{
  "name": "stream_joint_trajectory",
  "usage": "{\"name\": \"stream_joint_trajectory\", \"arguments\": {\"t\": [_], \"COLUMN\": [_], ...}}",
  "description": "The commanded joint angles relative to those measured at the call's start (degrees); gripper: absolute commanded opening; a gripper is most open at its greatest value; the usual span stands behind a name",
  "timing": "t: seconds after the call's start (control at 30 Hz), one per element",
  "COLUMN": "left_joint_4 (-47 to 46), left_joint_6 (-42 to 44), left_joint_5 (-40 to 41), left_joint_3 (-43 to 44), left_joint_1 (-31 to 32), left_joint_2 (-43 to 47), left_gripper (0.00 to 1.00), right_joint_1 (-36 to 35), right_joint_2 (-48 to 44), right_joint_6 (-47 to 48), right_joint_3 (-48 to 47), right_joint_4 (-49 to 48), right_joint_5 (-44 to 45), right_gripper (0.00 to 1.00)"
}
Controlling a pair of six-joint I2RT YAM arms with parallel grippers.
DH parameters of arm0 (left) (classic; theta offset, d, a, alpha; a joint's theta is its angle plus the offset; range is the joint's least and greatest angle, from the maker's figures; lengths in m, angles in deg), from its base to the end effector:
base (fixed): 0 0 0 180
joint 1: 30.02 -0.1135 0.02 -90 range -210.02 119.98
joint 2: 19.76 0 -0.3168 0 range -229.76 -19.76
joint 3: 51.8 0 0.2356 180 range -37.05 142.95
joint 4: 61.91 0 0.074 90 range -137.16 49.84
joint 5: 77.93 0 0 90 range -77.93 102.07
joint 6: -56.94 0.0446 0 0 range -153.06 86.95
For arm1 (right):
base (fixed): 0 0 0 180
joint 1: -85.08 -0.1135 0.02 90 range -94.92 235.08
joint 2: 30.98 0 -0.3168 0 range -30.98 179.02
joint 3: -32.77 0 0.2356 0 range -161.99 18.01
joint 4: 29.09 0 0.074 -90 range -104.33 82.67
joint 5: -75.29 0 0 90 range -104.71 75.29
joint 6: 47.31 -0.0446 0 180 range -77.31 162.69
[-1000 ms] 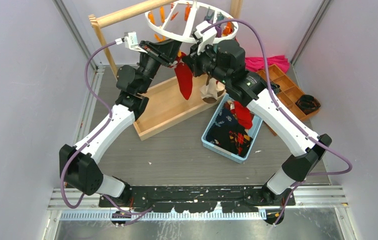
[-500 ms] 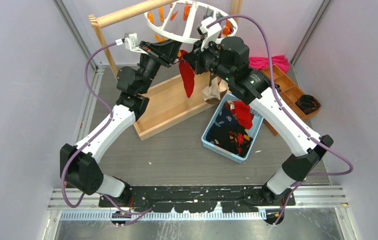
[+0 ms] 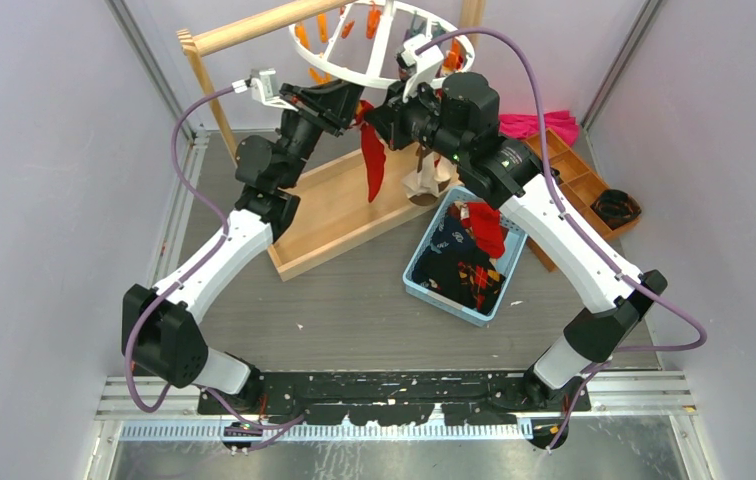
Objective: Clip the socks to the hanger
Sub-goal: Clamp the sock onto the hanger.
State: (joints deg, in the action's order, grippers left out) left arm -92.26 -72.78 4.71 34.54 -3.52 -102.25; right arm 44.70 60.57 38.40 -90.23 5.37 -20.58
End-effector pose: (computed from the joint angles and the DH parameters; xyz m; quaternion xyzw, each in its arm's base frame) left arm 0.2762 -0.1441 0.5099 0.0026 0.4704 -0.5069 0.7223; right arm 0.2620 0.2288 0.5469 -0.2579 0.6779 0.2956 0.6217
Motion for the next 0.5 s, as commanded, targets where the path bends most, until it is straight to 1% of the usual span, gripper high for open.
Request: {"name": "stream_joint_trajectory", "arguments": {"t": [0.0, 0.03, 0.07, 0.17, 0.47], "left_joint_4": [-3.65, -3.60, -3.52, -2.97, -0.61], "left_joint_6": [0.79, 0.79, 0.79, 0.75, 1.30], "left_joint_5": [0.70, 0.76, 0.76, 0.67, 1.56], "left_joint_3": [-0.99, -1.17, -1.23, -1.28, -3.15], "left_joint_1": [-0.22, -0.22, -0.22, -0.22, -0.22], "left_joint_2": [1.71, 1.88, 2.21, 2.75, 6.04], "left_gripper": [0.36, 0.40, 0.45, 0.54, 0.73], "right_joint_1": [0.41, 0.47, 0.49, 0.58, 0.92], "right_joint_2": [-2.05, -2.01, -1.96, -2.06, -2.82], "right_joint_6": [-1.09, -1.12, -1.27, -1.35, -1.55], "right_joint_3": [-2.31, -2.24, -2.27, -2.22, -0.91], "right_joint_4": [-1.31, -1.41, -1.34, -1.38, -1.48], "right_joint_5": [0.22, 0.41, 0.50, 0.49, 0.63], "right_gripper": [0.01, 0.01, 0.01, 0.01, 0.01]}}
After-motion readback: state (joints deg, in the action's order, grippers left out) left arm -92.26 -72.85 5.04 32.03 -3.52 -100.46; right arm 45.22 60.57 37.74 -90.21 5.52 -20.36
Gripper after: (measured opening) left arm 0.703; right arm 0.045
